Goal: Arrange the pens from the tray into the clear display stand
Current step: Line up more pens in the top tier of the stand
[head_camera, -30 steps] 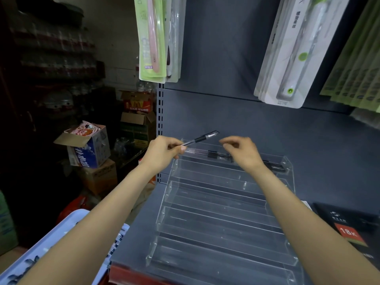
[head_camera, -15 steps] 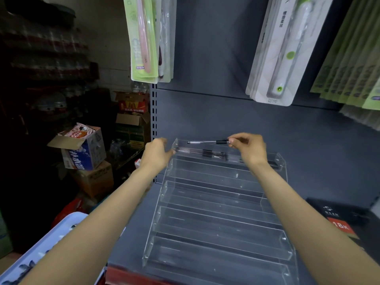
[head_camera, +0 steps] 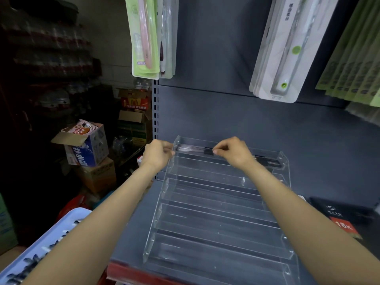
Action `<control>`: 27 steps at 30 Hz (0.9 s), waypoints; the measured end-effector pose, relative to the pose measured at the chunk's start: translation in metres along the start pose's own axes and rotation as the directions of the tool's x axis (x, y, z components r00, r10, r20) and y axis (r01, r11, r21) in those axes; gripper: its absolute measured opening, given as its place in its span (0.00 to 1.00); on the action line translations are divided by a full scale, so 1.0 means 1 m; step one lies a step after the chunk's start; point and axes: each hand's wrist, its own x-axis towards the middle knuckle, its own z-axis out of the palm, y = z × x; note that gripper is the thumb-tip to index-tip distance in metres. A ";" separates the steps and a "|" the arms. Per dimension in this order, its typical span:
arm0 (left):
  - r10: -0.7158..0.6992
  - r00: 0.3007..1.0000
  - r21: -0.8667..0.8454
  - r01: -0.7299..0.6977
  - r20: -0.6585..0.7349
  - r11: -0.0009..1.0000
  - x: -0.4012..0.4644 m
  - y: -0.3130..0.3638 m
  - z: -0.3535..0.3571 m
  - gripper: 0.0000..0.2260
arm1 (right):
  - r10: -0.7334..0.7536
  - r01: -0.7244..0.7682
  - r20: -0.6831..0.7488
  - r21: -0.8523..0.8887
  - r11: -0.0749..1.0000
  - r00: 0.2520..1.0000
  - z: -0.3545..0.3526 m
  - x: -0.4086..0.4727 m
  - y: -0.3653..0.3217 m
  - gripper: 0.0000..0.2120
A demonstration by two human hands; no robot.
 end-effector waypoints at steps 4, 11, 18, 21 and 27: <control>0.002 1.000 0.030 -0.001 -0.024 1.000 -0.001 -0.001 0.000 0.13 | -0.022 0.022 0.001 -0.062 0.998 1.000 0.007 -0.003 0.000 0.08; 0.026 0.990 0.015 -0.024 -0.136 1.000 -0.028 0.010 -0.012 0.09 | -0.145 0.144 -0.189 -0.021 0.989 0.971 0.012 -0.019 -0.010 0.10; 0.128 0.981 0.032 -0.124 -0.144 0.992 -0.077 -0.011 -0.053 0.06 | -0.227 0.239 -0.092 0.162 0.957 0.970 0.052 -0.054 -0.075 0.10; 0.103 0.983 0.060 -0.095 -0.149 0.994 -0.092 -0.051 -0.082 0.04 | -0.263 0.269 -0.062 0.161 0.949 0.963 0.088 -0.058 -0.114 0.10; -0.047 0.998 0.163 0.053 -0.045 0.985 -0.104 -0.177 -0.150 0.03 | -0.255 0.233 0.112 0.181 0.955 0.960 0.191 -0.064 -0.199 0.11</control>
